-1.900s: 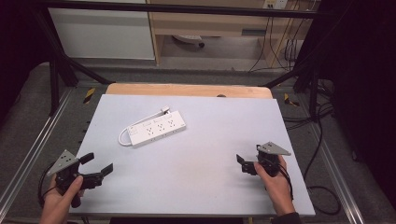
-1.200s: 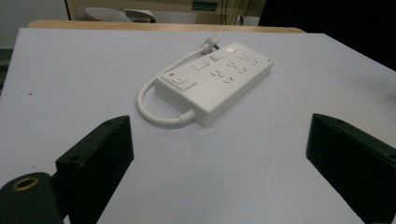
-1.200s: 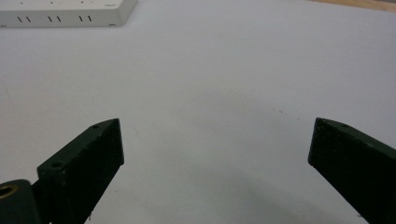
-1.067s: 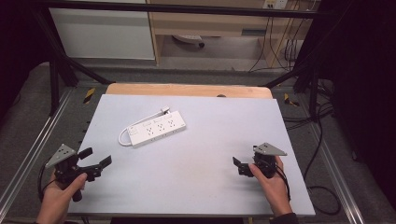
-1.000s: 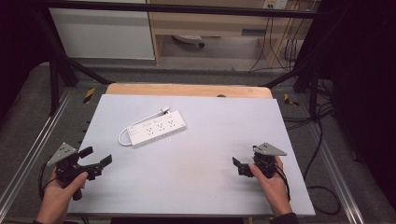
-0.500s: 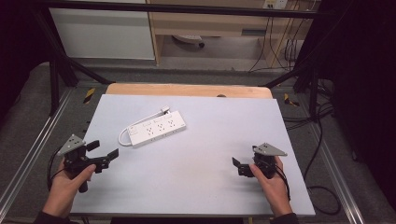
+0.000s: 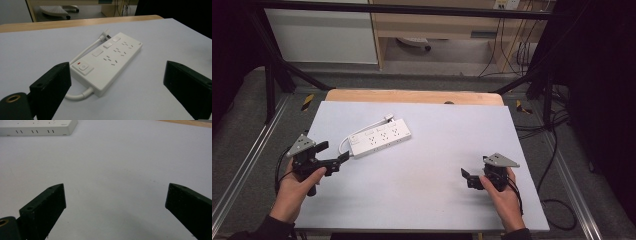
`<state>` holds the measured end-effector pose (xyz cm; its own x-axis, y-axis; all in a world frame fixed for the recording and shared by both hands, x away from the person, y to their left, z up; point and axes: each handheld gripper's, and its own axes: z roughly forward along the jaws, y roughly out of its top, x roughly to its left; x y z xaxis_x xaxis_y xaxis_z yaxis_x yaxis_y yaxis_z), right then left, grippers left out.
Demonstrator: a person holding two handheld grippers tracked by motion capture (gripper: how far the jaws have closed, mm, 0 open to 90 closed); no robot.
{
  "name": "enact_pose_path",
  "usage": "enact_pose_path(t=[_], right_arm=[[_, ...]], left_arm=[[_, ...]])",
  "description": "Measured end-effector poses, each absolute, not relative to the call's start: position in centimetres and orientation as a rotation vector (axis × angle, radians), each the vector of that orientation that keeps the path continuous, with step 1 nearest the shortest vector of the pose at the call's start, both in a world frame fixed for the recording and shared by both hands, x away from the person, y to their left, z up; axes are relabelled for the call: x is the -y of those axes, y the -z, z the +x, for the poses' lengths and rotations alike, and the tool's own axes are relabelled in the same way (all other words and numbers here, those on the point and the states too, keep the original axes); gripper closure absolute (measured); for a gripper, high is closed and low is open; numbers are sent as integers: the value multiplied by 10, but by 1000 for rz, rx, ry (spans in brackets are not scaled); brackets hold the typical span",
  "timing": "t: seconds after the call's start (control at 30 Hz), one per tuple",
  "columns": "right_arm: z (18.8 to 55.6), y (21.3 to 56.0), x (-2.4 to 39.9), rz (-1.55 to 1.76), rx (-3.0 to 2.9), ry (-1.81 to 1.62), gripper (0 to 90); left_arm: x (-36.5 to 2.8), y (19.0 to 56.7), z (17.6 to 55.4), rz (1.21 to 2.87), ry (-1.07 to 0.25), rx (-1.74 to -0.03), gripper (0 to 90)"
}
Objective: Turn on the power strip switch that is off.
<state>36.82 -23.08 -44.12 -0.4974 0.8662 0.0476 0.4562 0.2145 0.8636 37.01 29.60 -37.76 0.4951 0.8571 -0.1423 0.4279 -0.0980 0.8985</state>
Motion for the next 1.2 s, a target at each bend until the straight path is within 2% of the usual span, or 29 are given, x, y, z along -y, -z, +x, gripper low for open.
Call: enact_pose_path(t=[1.2], right_arm=[[369, 442, 231, 1235, -2038, -1211, 33]], left_arm=[[-267, 360, 420, 1737, -549, -1087, 79]])
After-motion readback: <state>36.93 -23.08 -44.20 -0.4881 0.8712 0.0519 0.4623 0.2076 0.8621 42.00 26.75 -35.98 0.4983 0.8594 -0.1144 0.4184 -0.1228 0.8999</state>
